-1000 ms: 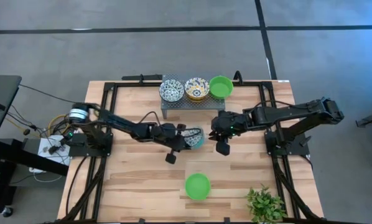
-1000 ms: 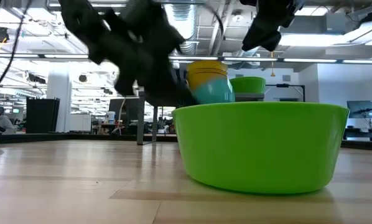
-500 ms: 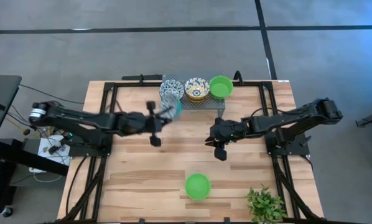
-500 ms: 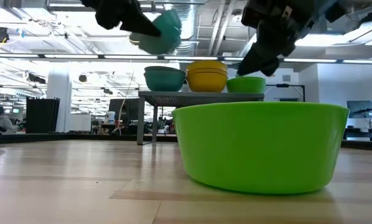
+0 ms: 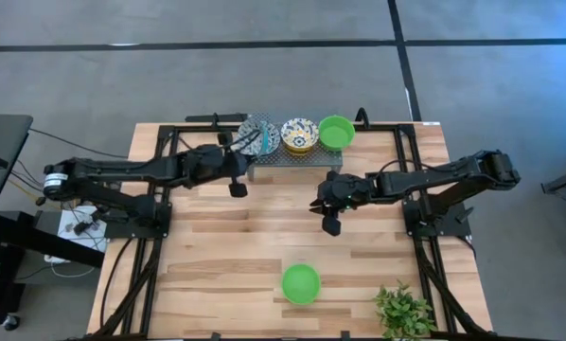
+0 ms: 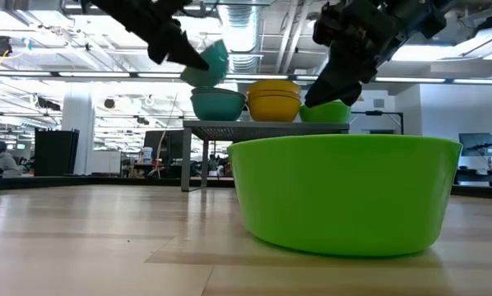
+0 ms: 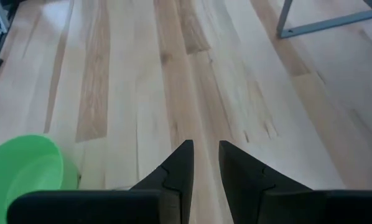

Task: Pick & Place Mini bowls
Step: Stack the blue patterned bowl on the blue patterned bowl on the shelf

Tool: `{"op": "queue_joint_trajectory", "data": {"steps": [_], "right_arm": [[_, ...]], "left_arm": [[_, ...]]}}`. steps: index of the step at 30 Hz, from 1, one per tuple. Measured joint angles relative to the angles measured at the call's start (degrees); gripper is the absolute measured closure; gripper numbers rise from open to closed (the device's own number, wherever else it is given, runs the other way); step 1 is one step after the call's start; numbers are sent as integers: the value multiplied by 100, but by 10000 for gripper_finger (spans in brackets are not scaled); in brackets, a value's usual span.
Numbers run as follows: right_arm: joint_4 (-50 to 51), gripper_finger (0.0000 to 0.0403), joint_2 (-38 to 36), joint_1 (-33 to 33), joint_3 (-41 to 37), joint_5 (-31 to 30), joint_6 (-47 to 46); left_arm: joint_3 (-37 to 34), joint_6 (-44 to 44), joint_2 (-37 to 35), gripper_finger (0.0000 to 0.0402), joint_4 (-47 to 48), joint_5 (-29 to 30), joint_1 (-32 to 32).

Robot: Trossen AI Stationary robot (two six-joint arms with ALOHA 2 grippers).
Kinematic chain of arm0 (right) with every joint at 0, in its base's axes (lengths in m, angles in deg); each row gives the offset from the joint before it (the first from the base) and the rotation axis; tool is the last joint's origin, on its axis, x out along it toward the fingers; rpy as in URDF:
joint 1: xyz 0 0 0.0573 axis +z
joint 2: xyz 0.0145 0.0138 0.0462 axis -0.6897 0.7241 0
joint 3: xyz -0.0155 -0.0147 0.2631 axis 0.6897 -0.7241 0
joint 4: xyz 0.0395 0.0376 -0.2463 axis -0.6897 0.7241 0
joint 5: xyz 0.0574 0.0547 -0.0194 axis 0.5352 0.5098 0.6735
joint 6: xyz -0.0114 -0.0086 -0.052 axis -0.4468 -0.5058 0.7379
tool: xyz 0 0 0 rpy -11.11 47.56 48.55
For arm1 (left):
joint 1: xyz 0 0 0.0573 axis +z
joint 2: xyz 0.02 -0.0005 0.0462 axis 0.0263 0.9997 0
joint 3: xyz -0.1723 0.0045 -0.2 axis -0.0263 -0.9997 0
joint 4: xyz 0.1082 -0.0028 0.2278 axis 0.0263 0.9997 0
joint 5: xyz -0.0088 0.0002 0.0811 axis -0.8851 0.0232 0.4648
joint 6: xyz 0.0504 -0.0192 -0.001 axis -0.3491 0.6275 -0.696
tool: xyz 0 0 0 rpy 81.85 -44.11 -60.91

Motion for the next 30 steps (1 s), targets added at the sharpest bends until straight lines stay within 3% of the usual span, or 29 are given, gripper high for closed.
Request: {"op": "queue_joint_trajectory", "data": {"steps": [8,30], "right_arm": [[5,331,0,-44,0,0,138],[3,331,-4,-44,0,2,299]], "left_arm": [[0,-3,309,385,-52,15,232],[0,-151,336,366,-80,9,355]]}}
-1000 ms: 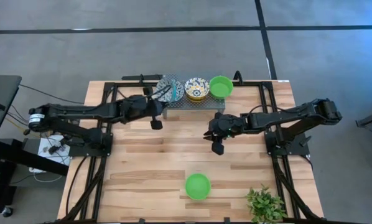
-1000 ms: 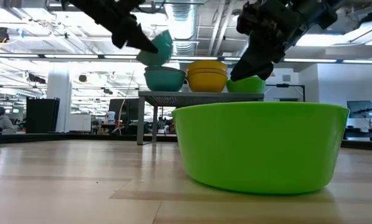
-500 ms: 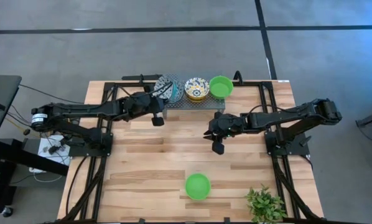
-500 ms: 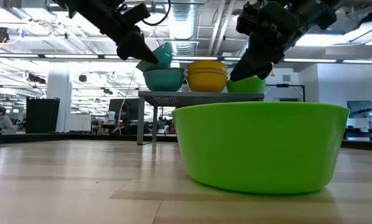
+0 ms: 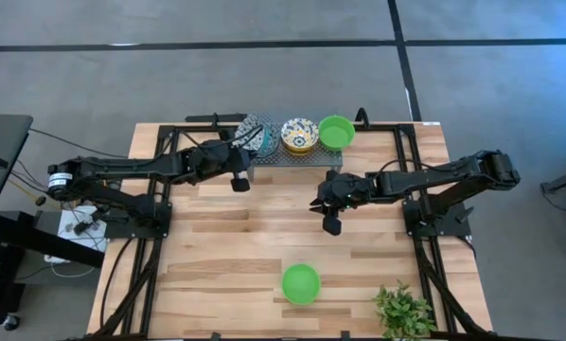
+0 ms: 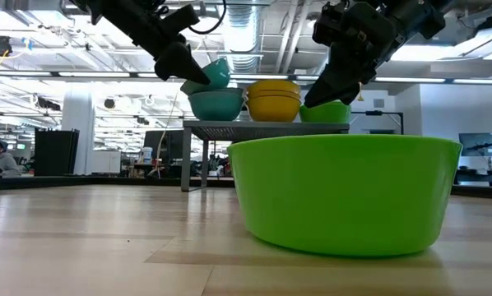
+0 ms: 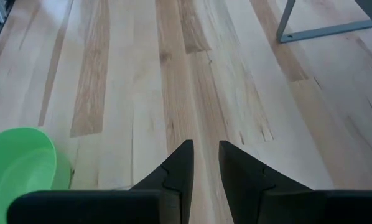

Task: Pick & Place Mini bowls
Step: Stack the blue patterned bowl on the blue patterned bowl on the shelf

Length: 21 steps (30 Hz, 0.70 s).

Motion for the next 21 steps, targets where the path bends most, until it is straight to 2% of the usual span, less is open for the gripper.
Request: {"op": "queue_joint_trajectory", "data": {"steps": [21], "right_arm": [[0,331,0,2,2,2,-2]], "left_arm": [[0,2,1,361,-132,-160,108]]}}
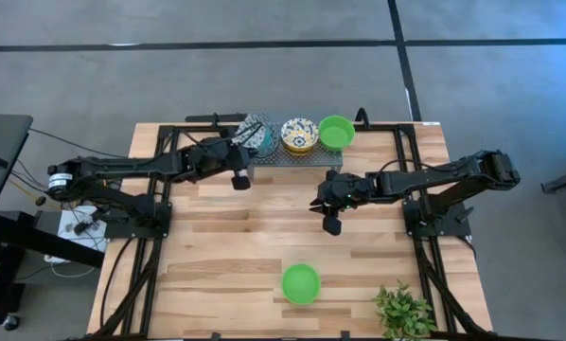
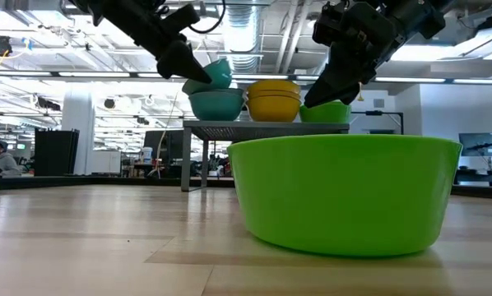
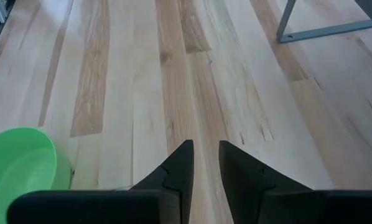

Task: Pick & Place Mini bowls
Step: Stack the blue patterned bowl on the blue patterned bowl on the shelf

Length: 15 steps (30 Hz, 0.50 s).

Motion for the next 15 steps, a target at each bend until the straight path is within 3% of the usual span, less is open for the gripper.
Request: {"op": "queue_joint_trajectory", "data": {"steps": [15], "right_arm": [[0,331,0,0,1,0,0]], "left_arm": [[0,17,1,312,-27,-402,265]]}}
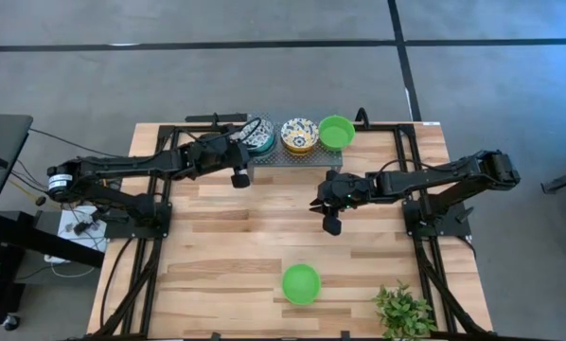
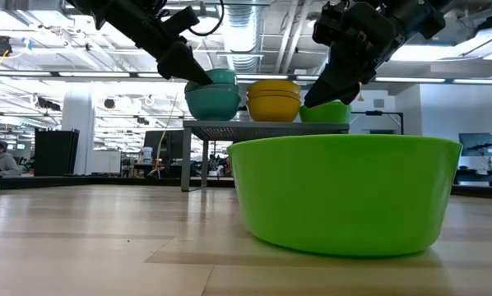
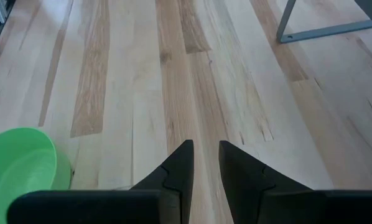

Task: Pick & Place Mini bowls
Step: Stack the blue patterned bowl on the blue patterned bowl on the shelf, then stack the green bowl on the green bowl on the shelf

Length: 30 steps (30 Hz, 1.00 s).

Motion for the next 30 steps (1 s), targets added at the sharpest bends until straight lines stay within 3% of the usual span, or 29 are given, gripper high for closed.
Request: {"op": "queue_joint_trajectory", "data": {"steps": [9,19,30], "right_arm": [[0,331,0,-4,4,0,0],[2,331,-2,11,4,1,-1],[-132,324,295,151,28,22,-15]], "left_arm": [[0,1,0,294,-109,15,0],[1,-12,0,230,-166,39,-114],[2,-433,-69,197,-210,1003,-872]]}}
